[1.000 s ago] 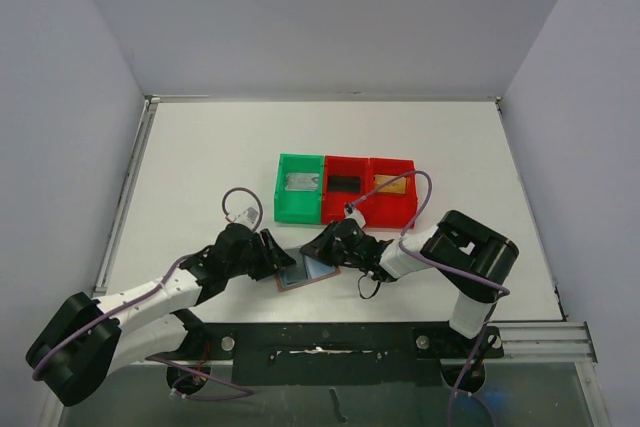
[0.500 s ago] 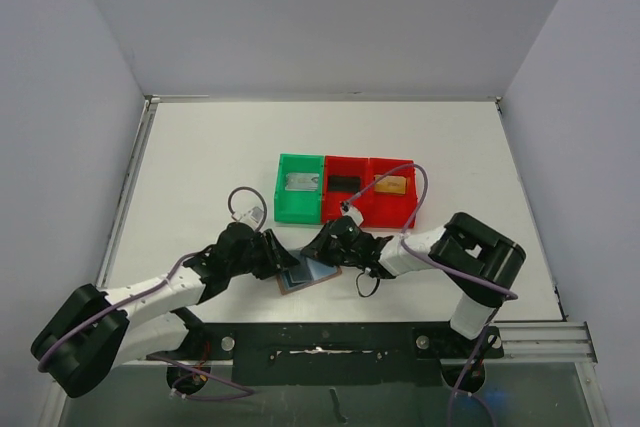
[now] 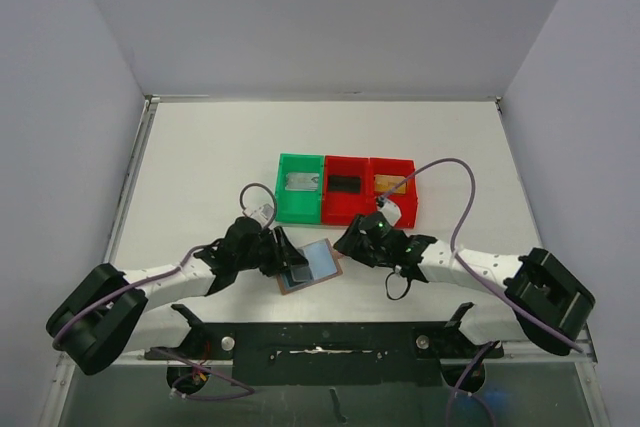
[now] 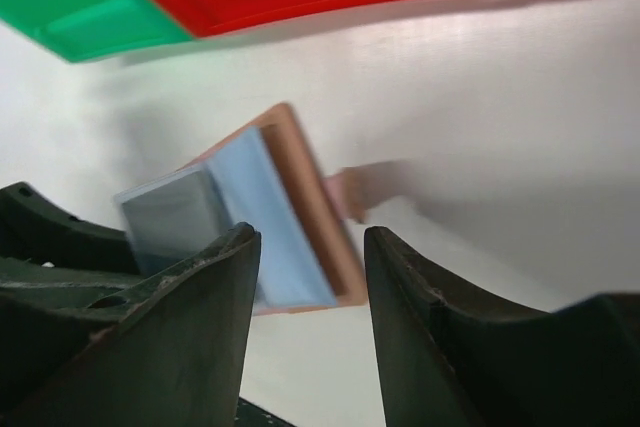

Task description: Take the credit cards out of the card holder

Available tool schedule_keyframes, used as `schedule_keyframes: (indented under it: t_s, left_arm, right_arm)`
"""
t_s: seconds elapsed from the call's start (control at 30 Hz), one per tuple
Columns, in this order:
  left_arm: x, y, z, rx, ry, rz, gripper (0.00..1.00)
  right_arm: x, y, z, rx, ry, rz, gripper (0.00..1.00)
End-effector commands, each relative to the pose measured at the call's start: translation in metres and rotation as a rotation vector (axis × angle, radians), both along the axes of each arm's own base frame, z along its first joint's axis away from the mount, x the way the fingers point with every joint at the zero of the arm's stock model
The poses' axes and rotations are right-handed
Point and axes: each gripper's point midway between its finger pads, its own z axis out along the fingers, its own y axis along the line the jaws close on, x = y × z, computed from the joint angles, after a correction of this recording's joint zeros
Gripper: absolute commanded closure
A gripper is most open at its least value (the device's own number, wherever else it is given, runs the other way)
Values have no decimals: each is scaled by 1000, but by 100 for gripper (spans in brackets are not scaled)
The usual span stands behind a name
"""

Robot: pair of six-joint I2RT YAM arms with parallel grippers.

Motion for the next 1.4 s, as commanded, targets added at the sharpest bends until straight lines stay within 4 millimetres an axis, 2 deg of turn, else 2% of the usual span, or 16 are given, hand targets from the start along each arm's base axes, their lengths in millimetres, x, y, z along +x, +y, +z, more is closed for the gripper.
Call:
schedule_keyframes:
  t_s: [0.0,0.13,0.23,0.33,0.5,0.63,0.8,0.97,1.1,1.37]
  left_arm:
    - [15,-33,38,-104,-111,-96,55]
    - [15,-53,40,-114,-106,-158,48]
    - [10,-67,44,-104,-121,-216,39]
    - [4,-72,44,-72,-137,-245,35]
    - [6,-54,39,-11,-153,-173,34]
    - [11,-31,33,66,-152,-71,34]
    - [19,-10,35,110,-170,31,37]
    - [22,-4,39,114,-181,62,38]
    - [20,-5,37,100,-175,47,38]
    - [16,-18,37,42,-166,-8,42]
  right_arm:
    - [-5,-37,-5,-54,-19,-37,52]
    - [-8,-33,6,36,-43,-10,49]
    - [-7,-29,12,72,-55,-7,49]
    - [-4,-23,18,90,-69,5,49]
    - [1,-16,23,99,-87,30,50]
    - [5,1,31,99,-111,103,52]
    - [15,24,31,25,-114,172,57]
    - [22,24,10,-84,-60,157,58]
    - [16,30,-11,-96,-8,204,61]
    - [-22,34,-49,-122,112,169,76]
